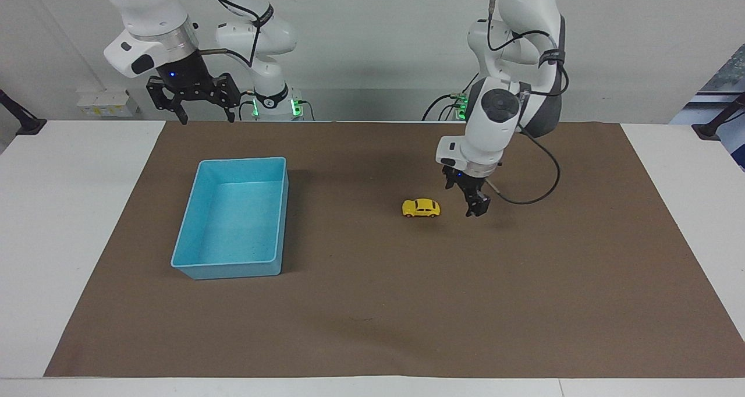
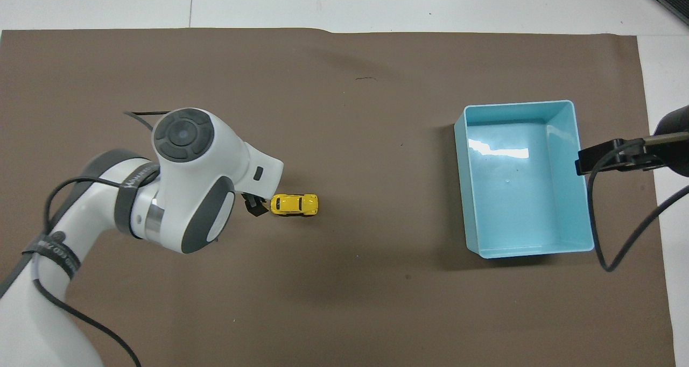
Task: Wind up and store yellow beetle car
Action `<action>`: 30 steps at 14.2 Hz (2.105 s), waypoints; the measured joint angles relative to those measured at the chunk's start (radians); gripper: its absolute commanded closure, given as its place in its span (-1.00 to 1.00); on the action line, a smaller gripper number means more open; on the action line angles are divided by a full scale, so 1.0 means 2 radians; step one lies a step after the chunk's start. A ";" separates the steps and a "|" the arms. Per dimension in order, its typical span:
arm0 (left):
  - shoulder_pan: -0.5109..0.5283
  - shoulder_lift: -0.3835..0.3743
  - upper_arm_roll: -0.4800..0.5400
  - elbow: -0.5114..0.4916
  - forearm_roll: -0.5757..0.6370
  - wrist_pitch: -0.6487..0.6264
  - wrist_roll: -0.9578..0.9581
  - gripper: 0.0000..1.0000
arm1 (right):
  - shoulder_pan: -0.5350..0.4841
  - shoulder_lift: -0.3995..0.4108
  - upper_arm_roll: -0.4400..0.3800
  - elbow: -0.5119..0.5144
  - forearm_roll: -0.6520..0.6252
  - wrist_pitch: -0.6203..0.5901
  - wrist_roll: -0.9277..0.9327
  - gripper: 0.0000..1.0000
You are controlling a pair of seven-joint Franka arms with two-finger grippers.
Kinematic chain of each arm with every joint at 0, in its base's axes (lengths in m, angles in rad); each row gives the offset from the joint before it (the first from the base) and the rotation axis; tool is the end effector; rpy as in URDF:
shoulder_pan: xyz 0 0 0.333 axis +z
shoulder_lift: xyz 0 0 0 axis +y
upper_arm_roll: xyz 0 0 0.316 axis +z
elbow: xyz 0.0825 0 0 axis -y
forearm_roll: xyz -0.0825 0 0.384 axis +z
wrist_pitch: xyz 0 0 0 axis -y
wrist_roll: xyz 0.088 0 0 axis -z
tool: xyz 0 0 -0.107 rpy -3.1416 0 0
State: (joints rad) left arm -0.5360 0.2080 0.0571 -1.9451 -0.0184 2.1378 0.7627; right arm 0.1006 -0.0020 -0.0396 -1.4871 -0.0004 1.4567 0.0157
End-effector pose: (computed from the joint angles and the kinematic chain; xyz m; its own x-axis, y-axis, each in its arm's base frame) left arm 0.5302 -0.2775 0.3747 0.3316 -0.9434 -0.0083 -0.9433 -0.3317 0.0129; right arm 0.5413 0.0330 0.6548 0.9986 0.0452 -0.0284 0.0453 -0.9990 0.0008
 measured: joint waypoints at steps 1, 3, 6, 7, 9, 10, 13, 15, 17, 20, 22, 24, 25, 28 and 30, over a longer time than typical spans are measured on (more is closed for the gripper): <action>-0.011 0.004 0.000 -0.004 0.006 0.009 0.013 -1.00 | 0.000 0.000 0.000 0.000 0.000 0.000 0.000 -1.00; -0.025 0.004 0.000 -0.010 0.010 0.021 0.045 -1.00 | 0.000 0.000 0.000 0.000 0.000 0.000 0.000 -1.00; -0.030 0.001 0.000 -0.022 0.010 0.053 0.078 -1.00 | 0.000 0.000 0.000 0.000 0.000 0.000 0.000 -1.00; -0.030 0.001 0.000 -0.026 0.010 0.055 0.083 -1.00 | 0.000 0.000 0.000 0.000 0.000 0.000 0.000 -1.00; -0.032 0.001 0.000 -0.037 0.010 0.063 0.087 -1.00 | 0.000 0.000 0.000 0.000 0.000 0.000 0.000 -1.00; -0.034 0.002 -0.001 -0.044 0.010 0.073 0.087 -1.00 | 0.000 0.000 0.000 0.000 0.000 0.000 0.000 -1.00; -0.054 0.006 -0.001 -0.066 0.010 0.103 0.082 -1.00 | 0.000 0.000 0.000 0.000 0.000 0.000 0.000 -1.00; -0.070 0.016 -0.001 -0.072 0.010 0.123 0.066 -0.93 | 0.000 0.000 -0.001 0.000 0.000 0.000 0.000 -1.00; -0.074 0.024 -0.001 -0.072 0.010 0.132 0.061 -0.50 | -0.001 0.000 -0.002 0.000 0.000 0.000 0.000 -1.00; -0.075 0.025 -0.001 -0.072 0.010 0.132 0.061 0.28 | -0.001 0.000 -0.003 0.000 0.000 0.000 0.000 -1.00; -0.076 0.025 0.000 -0.070 0.010 0.132 0.061 0.99 | -0.001 0.000 -0.003 0.000 0.000 0.000 0.000 -1.00; -0.076 0.025 0.000 -0.070 0.010 0.132 0.061 1.00 | -0.001 0.000 -0.003 0.000 0.000 0.000 0.000 -1.00; -0.076 0.025 0.001 -0.070 0.010 0.132 0.060 1.00 | -0.001 0.000 -0.003 0.000 0.000 0.000 0.000 -1.00; -0.076 0.025 0.001 -0.070 0.010 0.132 0.060 1.00 | -0.001 0.000 -0.004 0.000 0.000 0.000 0.000 -1.00; -0.076 0.025 0.001 -0.070 0.010 0.132 0.060 1.00 | -0.001 0.000 -0.004 0.000 0.000 0.000 0.000 -1.00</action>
State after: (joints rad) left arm -0.6879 0.2576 0.0593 -2.0853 0.0022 2.4025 0.8820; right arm 0.0985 -0.0020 -0.0472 -1.4872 -0.0004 1.4567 0.0158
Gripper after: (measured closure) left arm 0.555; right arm 0.000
